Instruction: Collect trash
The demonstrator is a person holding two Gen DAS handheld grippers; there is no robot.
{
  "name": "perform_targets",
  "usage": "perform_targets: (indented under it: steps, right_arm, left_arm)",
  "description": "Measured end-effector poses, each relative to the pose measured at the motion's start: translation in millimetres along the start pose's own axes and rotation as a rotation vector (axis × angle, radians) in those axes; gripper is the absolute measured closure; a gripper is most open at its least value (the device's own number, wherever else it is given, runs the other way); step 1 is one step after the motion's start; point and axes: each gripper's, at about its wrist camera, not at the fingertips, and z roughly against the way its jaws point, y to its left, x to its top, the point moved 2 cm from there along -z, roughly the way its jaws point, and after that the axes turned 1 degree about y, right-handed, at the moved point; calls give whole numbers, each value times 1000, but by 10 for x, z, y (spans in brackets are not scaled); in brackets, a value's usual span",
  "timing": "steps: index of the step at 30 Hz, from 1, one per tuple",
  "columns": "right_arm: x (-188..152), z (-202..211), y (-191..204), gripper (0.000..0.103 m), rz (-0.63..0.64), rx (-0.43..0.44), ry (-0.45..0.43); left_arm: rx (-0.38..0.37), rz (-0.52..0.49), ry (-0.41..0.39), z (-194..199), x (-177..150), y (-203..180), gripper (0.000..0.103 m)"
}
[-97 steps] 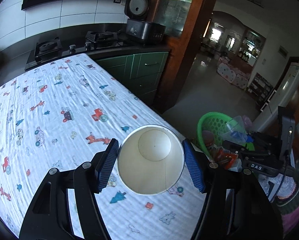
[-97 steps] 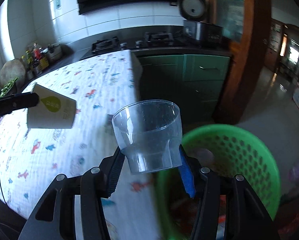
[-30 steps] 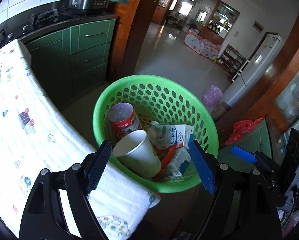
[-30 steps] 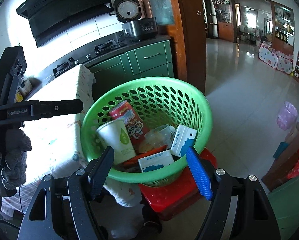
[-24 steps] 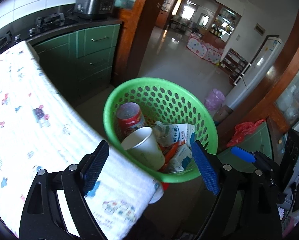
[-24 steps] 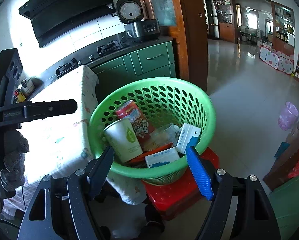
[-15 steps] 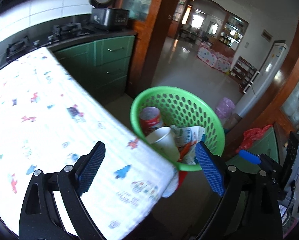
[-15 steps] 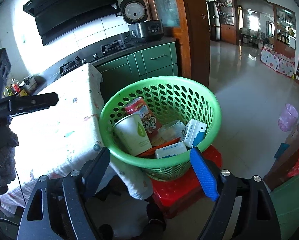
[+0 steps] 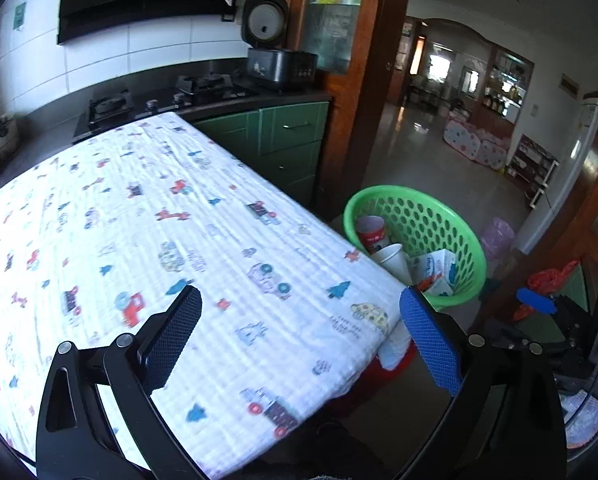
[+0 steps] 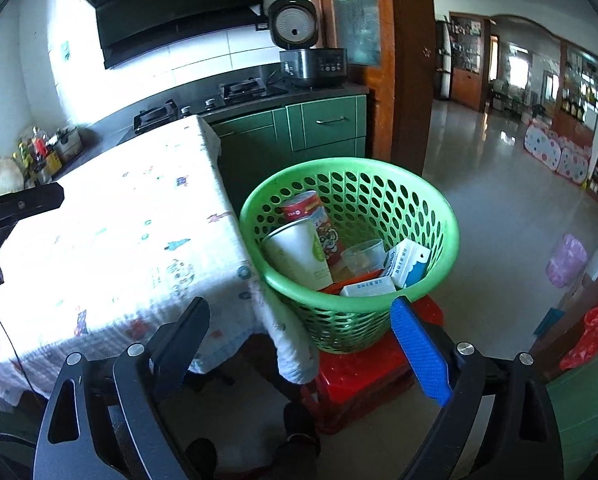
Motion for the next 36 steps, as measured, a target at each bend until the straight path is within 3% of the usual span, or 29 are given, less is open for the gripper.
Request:
perform_targets:
  steps: [8,18,36]
  right_arm:
    - [-16,151,189,12,5,7,-19]
    - [-41,275,375,11,17,6,-28]
    - [-134,338,542,10,54,8,-25]
  left_arm:
    - [122,12,-52,359,-240,239,5]
    - [188,84,-88,687,-527,395,5]
    - [222,114,-81,749,-695,438,5]
